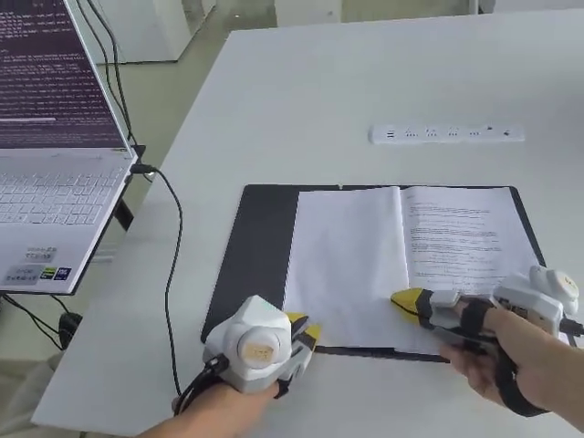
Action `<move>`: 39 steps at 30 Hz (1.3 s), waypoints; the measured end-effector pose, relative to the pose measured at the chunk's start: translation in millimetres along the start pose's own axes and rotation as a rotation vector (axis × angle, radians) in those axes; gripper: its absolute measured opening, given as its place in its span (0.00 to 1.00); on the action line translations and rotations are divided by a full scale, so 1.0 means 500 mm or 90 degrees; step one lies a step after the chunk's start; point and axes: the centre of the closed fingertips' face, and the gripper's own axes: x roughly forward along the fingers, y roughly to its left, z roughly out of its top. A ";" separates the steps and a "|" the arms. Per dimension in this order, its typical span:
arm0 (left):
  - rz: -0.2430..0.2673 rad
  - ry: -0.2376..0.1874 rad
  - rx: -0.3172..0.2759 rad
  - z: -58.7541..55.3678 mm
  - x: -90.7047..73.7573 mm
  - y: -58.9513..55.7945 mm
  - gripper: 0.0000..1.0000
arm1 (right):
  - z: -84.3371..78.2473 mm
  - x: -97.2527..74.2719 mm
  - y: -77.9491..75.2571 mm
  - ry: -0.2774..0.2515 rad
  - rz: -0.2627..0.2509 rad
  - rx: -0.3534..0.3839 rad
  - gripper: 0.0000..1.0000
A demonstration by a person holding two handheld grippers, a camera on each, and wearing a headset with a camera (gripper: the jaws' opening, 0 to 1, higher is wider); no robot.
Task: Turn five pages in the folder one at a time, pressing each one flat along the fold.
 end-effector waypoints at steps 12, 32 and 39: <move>0.000 0.003 -0.002 0.002 -0.002 0.000 0.10 | -0.086 -0.044 -0.021 0.026 -0.006 0.011 0.00; -0.008 -0.034 -0.079 0.115 -0.079 0.000 0.22 | -0.029 -0.238 0.136 -0.174 -0.060 -0.375 0.22; -0.021 -0.059 -0.065 0.167 -0.162 -0.018 0.31 | 0.029 -0.364 0.176 -0.288 -0.158 -0.495 0.31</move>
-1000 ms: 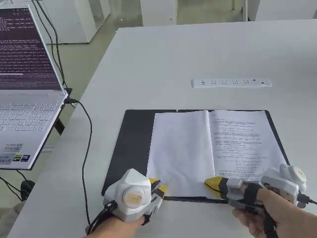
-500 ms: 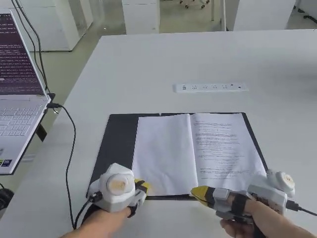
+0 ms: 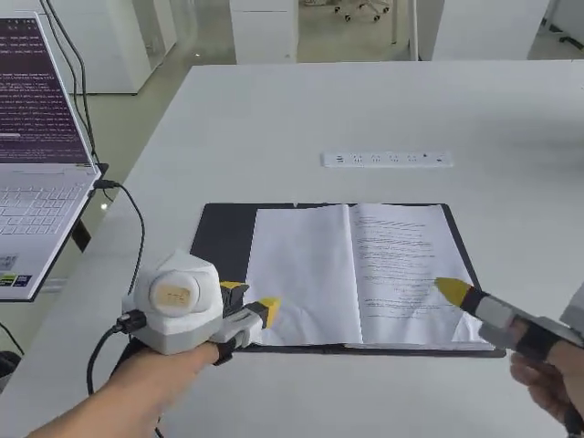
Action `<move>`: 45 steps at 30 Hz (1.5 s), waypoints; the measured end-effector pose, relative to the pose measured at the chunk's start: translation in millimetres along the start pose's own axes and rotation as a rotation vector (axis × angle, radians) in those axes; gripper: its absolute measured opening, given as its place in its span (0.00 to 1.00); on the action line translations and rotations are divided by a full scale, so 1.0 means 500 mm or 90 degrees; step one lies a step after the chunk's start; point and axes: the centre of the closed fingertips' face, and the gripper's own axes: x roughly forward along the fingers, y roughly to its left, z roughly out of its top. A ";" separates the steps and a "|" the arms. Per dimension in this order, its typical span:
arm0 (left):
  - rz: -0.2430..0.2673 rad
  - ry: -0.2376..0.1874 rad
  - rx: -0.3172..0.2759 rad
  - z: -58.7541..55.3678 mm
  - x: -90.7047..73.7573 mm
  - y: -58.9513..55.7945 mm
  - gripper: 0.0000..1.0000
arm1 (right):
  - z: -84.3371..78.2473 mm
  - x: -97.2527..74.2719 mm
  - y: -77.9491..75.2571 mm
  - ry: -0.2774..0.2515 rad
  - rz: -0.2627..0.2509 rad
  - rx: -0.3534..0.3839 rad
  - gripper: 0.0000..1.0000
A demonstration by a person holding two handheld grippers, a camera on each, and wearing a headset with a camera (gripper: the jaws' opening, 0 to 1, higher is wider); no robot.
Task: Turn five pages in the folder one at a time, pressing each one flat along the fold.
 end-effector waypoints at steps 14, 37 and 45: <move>0.001 -0.016 -0.011 0.055 -0.119 -0.023 0.46 | 0.052 -0.099 -0.042 -0.023 -0.068 -0.135 0.45; 0.053 0.033 -0.007 0.051 -0.179 -0.001 0.85 | 0.038 -0.150 -0.047 0.016 -0.099 -0.216 0.77; 0.051 0.038 0.003 0.048 -0.174 -0.005 0.90 | 0.036 -0.158 -0.067 0.014 -0.115 -0.203 0.78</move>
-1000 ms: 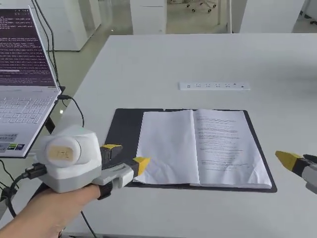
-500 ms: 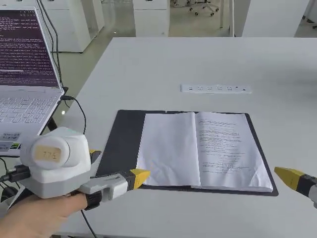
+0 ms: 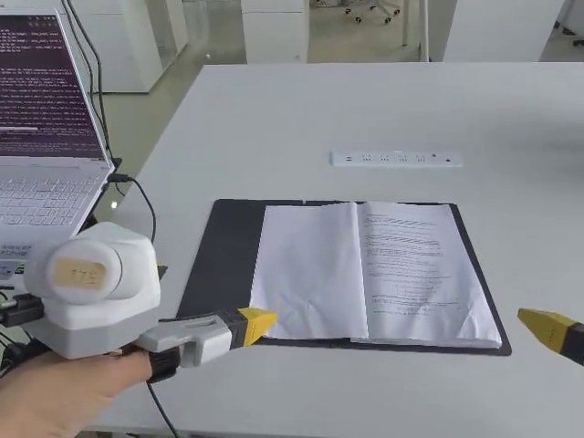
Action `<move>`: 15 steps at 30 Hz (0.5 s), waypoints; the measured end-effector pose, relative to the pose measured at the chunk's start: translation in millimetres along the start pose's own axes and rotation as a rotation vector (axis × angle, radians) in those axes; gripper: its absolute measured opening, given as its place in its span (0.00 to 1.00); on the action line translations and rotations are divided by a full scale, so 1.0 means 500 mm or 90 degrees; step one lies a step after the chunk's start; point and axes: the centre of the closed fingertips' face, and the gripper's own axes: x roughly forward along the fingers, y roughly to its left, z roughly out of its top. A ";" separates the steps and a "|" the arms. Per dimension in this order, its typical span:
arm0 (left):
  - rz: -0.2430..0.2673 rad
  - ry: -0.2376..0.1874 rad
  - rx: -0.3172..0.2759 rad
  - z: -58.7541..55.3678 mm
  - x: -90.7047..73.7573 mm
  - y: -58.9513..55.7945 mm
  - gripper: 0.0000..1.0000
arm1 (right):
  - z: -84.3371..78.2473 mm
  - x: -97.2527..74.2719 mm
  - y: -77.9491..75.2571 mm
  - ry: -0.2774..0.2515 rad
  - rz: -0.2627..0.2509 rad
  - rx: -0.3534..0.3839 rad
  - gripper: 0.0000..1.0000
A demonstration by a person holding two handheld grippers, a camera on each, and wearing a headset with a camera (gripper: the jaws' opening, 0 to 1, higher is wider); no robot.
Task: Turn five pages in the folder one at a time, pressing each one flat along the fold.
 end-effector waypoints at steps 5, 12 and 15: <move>-0.004 0.014 0.006 -0.012 0.006 -0.006 0.91 | -0.009 0.004 -0.003 0.008 -0.004 0.005 0.79; -0.014 0.026 0.009 -0.020 0.035 -0.015 0.89 | -0.029 0.023 0.000 0.032 0.009 -0.001 0.79; -0.023 0.035 0.016 -0.024 0.055 -0.028 0.89 | -0.036 0.032 -0.003 0.040 0.013 -0.001 0.79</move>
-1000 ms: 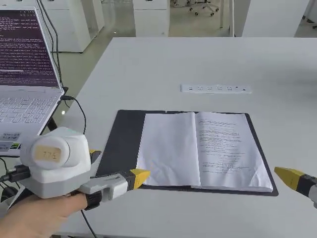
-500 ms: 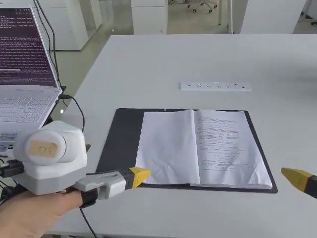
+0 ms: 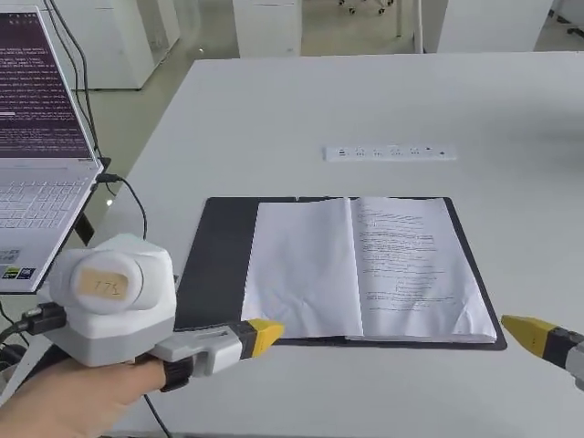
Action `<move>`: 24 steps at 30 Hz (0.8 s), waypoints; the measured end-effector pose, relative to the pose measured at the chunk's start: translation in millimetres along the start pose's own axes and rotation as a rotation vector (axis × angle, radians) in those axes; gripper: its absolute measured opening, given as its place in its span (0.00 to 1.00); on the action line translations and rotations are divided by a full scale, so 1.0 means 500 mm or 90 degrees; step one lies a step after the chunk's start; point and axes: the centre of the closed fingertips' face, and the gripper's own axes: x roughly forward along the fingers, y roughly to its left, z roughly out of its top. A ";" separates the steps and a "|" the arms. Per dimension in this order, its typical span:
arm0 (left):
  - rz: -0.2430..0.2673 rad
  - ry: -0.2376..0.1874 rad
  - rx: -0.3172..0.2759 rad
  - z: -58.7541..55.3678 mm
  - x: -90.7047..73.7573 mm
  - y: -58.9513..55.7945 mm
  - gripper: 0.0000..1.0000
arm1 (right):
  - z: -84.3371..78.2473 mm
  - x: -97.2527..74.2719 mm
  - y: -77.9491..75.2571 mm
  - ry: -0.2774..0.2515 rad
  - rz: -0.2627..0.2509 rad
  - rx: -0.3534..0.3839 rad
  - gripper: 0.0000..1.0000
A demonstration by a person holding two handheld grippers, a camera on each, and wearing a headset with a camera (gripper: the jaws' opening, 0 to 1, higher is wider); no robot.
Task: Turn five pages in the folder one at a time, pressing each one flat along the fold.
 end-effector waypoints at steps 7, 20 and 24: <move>-0.038 0.011 0.024 0.001 0.063 -0.052 0.87 | -0.011 0.024 -0.001 0.007 0.018 0.013 0.77; -0.115 0.019 0.079 -0.001 0.191 -0.177 0.80 | -0.051 0.069 0.020 0.031 0.061 0.003 0.71; -0.133 0.014 0.097 -0.002 0.229 -0.211 0.79 | -0.062 0.080 0.020 0.036 0.069 0.006 0.70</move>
